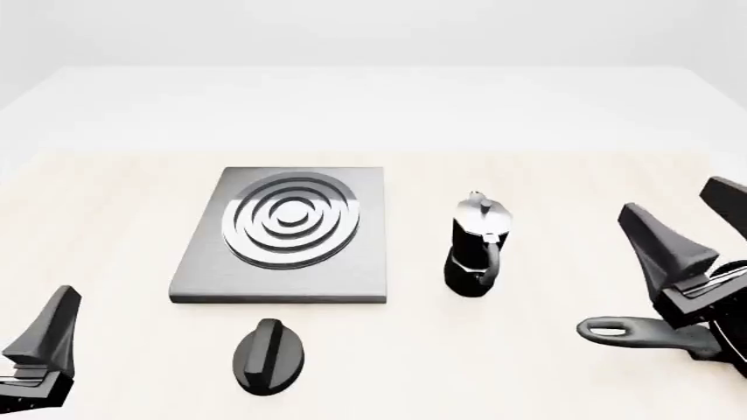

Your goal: Put the moka pot on the stove.

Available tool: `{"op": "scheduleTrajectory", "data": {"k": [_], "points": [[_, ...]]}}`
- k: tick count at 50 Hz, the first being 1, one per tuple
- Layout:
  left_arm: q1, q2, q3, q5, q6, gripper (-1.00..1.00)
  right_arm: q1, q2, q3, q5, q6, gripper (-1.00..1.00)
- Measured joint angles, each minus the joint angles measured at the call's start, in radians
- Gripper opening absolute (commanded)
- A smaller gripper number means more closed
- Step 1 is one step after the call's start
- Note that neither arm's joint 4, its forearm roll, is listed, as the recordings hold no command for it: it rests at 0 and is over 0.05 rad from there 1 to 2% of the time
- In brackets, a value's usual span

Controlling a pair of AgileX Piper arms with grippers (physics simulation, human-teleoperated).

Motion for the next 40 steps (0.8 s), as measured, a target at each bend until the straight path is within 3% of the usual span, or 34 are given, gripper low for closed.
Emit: {"op": "scheduleTrajectory", "data": {"k": [15,40], "points": [[0.0,0.0,0.0,0.0,0.0,1.0,0.063,0.189,-0.01,-0.125,0.009,1.0],[0.0,0.0,0.0,0.0,0.0,1.0,0.1,0.369,0.064,-0.301,0.05,1.0]]}}
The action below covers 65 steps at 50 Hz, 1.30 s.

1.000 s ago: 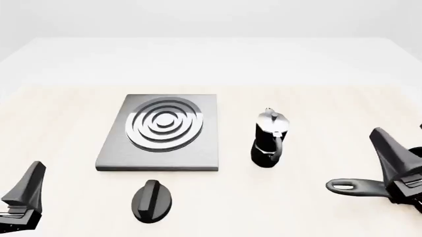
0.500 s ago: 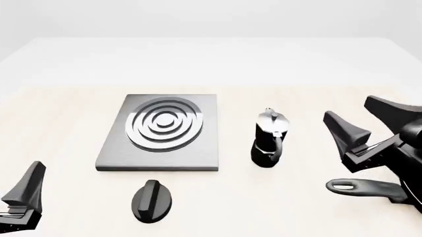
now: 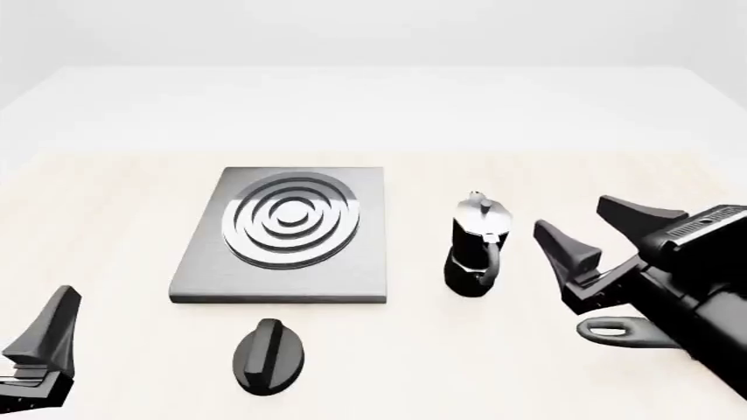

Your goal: Put the moka pot on the stove.

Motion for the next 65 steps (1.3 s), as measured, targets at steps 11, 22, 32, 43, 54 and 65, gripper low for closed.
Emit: {"op": "scheduleTrajectory", "data": {"k": [11,22,32,43,54,65], "points": [[0.0,0.0,0.0,0.0,0.0,1.0,0.008,0.065,0.028,-0.072,0.014,1.0],[0.0,0.0,0.0,0.0,0.0,1.0,0.016,0.136,0.051,-0.149,0.027,1.0],[0.0,0.0,0.0,0.0,0.0,1.0,0.022,0.204,0.06,-0.216,0.038,1.0],[0.0,0.0,0.0,0.0,0.0,1.0,0.03,0.284,0.068,-0.29,0.052,1.0],[0.0,0.0,0.0,0.0,0.0,1.0,0.032,0.357,0.078,-0.364,0.065,1.0],[0.0,0.0,0.0,0.0,0.0,1.0,0.039,0.437,0.084,-0.439,0.079,1.0]]}}
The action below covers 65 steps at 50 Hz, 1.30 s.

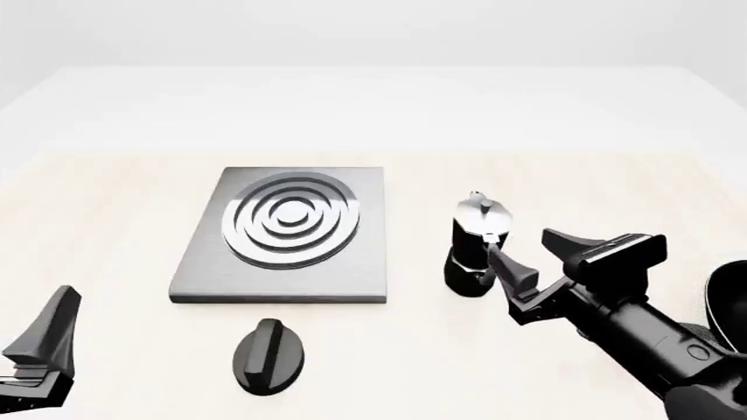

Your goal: Put the moka pot on the stove.

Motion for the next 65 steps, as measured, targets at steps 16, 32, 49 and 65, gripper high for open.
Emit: {"op": "scheduleTrajectory", "data": {"k": [16,32,49,65], "points": [[0.0,0.0,0.0,0.0,0.0,1.0,0.005,0.123,0.015,-0.119,0.024,1.0],[0.0,0.0,0.0,0.0,0.0,1.0,0.004,0.222,0.023,-0.21,0.042,1.0],[0.0,0.0,0.0,0.0,0.0,1.0,0.008,0.309,0.015,-0.277,0.055,1.0],[0.0,0.0,0.0,0.0,0.0,1.0,0.01,0.357,0.006,-0.312,0.063,1.0]]}}
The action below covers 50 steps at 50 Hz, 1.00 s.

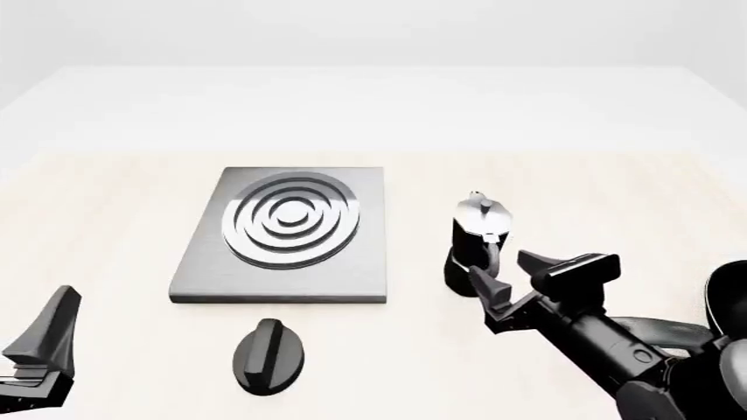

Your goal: Put the moka pot on the stove.

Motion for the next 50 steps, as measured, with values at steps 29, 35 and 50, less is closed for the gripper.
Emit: {"op": "scheduleTrajectory", "data": {"k": [29,35,50], "points": [[0.0,0.0,0.0,0.0,0.0,1.0,-0.004,0.024,-0.002,-0.027,-0.002,-1.0],[0.0,0.0,0.0,0.0,0.0,1.0,-0.006,0.024,-0.002,-0.026,-0.004,-1.0],[0.0,0.0,0.0,0.0,0.0,1.0,-0.005,-0.176,-0.017,0.14,-0.018,-1.0]]}}
